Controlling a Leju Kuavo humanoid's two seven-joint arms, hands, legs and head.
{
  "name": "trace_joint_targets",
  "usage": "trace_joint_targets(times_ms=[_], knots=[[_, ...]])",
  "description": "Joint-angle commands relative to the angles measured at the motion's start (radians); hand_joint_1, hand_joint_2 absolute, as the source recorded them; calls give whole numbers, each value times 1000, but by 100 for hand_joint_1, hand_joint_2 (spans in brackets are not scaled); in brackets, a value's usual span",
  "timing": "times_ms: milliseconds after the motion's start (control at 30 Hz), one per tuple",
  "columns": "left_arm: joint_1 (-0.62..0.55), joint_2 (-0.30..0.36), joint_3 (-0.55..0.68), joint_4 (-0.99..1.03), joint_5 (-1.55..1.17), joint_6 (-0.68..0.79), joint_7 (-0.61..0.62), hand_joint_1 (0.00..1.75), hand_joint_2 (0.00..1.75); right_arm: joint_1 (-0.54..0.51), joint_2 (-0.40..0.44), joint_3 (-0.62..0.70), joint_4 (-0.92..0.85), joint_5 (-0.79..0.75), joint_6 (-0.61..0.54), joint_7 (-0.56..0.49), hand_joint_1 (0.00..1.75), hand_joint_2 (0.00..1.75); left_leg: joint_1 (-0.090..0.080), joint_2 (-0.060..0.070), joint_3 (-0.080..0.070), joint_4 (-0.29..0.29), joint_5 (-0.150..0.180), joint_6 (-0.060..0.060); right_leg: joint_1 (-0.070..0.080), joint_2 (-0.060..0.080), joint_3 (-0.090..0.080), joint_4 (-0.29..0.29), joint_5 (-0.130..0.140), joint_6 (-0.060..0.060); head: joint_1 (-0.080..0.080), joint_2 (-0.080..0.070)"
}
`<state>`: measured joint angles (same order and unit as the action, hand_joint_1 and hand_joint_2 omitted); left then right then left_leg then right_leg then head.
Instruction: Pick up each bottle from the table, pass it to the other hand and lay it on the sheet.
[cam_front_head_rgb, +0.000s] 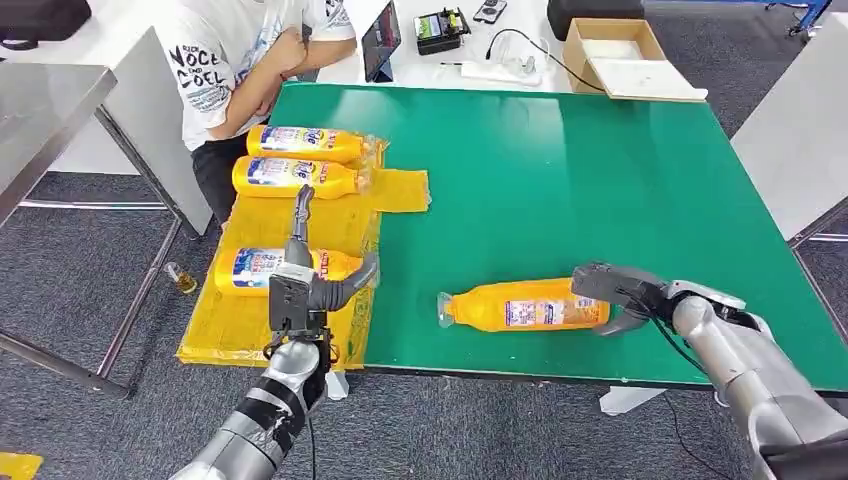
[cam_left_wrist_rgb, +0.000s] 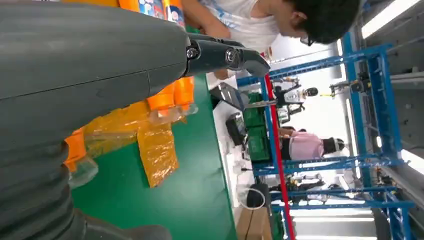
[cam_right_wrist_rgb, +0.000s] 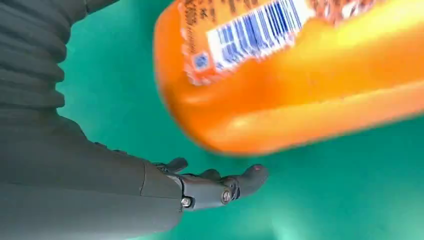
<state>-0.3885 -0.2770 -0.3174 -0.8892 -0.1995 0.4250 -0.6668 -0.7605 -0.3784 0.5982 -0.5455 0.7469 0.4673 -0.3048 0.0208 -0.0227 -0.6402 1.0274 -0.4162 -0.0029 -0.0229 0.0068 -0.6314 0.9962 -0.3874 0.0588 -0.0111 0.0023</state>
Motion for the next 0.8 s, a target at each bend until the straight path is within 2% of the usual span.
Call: trace_joint_targets(times_ms=[33,167,300,367,433,500,533,567,600,800], knots=[[-51,10,-29,99,2,-3,-31,0,175,-64,34,80,133,1,5,1,0,175,0,4,5,-1,-2,1,1,2,4,-1,-1,-3,0,0],[-51,10,-29,99,2,-3,-31,0,175,-64,34,80,133,1,5,1,0,175,0,2,2,0,-1,1,0,1,1,0,0,-1,0,0],[-46,20,-43,95,4,16,-31,0,175,-5,128,101,157,-30,-171,-74,0,175,1,6,8,-2,-2,2,2,3,7,-3,-1,-4,0,0],[-43,25,-39,91,7,16,-31,0,175,-5,149,102,147,-41,-195,-86,0,175,1,5,4,-1,-1,1,2,3,3,-2,0,-2,0,0],[-42,26,-37,91,3,14,-31,0,175,-9,169,110,135,-40,-223,-84,0,175,1,12,12,-5,-3,2,3,7,10,-6,0,-6,-1,0],[-41,23,-34,91,-1,17,-31,0,175,-7,184,108,123,-48,-258,-88,0,175,1,10,9,-3,-3,1,2,5,6,-3,0,-5,0,0],[-38,23,-31,89,-2,20,-31,0,175,-5,187,107,115,-50,-277,-92,0,175,0,5,4,-1,-1,1,1,3,2,-1,0,-3,0,0],[-36,24,-28,87,-4,21,-31,0,175,-2,189,102,103,-56,-302,-95,0,175,1,9,6,-2,-2,1,2,6,3,-2,0,-3,0,0],[-32,25,-22,84,-4,24,-31,0,175,-1,187,98,88,-60,-320,-99,0,175,1,6,3,-1,-1,0,2,4,1,-1,0,-2,0,0],[-13,29,11,67,-20,30,-31,0,175,-15,135,85,-24,-66,-363,-83,0,175,0,5,3,-1,-1,1,1,2,2,0,-1,-2,0,0]])
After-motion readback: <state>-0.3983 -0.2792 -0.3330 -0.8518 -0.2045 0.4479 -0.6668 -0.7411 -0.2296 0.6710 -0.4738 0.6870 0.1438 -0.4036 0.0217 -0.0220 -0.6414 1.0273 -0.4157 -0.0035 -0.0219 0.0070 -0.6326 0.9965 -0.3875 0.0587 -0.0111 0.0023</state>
